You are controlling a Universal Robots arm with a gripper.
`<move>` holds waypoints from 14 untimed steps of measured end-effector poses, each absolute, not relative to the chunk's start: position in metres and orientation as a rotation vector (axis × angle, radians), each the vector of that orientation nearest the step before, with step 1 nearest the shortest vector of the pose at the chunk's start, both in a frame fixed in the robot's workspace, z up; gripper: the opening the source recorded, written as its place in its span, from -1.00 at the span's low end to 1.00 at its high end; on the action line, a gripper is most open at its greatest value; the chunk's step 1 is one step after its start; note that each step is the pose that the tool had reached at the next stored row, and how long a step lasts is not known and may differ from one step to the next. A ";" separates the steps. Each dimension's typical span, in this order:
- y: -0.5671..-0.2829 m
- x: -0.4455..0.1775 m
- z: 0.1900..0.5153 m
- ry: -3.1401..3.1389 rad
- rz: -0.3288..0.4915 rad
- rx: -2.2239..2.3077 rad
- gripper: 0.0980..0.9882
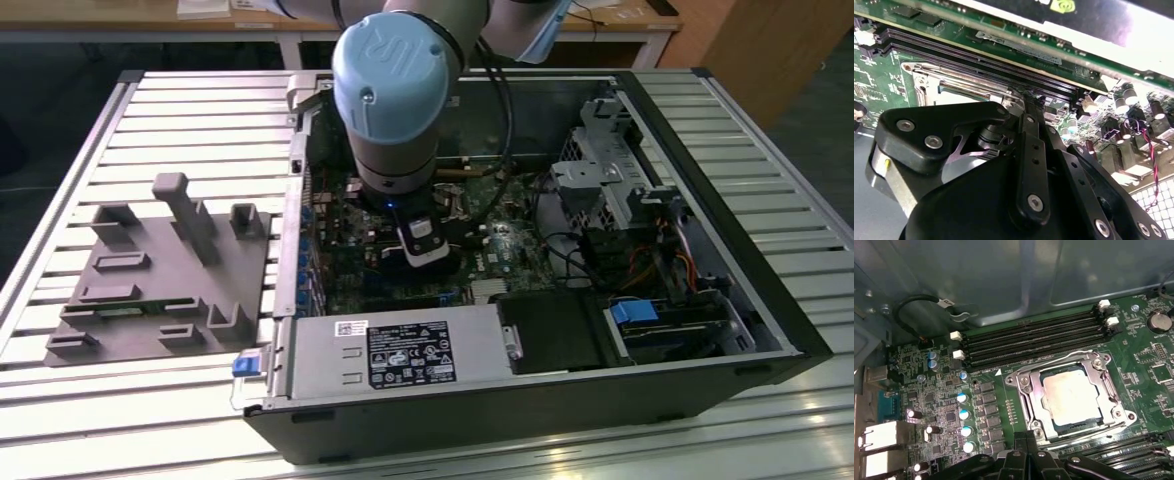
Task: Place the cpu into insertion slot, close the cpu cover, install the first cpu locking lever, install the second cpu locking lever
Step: 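Install the second cpu locking lever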
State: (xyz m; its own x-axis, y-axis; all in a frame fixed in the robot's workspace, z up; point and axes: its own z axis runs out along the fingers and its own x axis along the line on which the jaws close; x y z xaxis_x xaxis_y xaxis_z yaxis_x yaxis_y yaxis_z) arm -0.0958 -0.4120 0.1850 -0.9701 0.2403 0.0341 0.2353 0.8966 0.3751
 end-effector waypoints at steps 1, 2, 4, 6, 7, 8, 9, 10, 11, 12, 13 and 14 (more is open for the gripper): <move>-0.412 -0.096 0.185 3.047 0.600 0.382 -0.99; -0.412 -0.096 0.185 3.047 0.600 0.382 -0.99; -0.411 -0.096 0.184 3.047 0.600 0.382 -0.99; -0.411 -0.097 0.184 3.047 0.600 0.382 -0.99; -0.410 -0.097 0.184 3.047 0.600 0.382 -0.99; -0.410 -0.097 0.184 3.047 0.600 0.382 -0.99; -0.410 -0.097 0.184 3.047 0.600 0.382 -0.99; -0.410 -0.097 0.184 3.047 0.600 0.382 -0.99; -0.409 -0.097 0.184 3.047 0.600 0.382 -0.99; -0.409 -0.097 0.184 3.047 0.600 0.382 -0.99; -0.409 -0.097 0.184 3.047 0.600 0.382 -0.99; -0.409 -0.097 0.184 3.047 0.599 0.382 -0.99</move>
State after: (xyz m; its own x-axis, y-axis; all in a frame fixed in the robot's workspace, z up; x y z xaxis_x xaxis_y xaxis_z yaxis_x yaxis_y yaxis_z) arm -0.0971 -0.4086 0.1836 -0.9701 0.2403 0.0340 0.2353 0.8969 0.3746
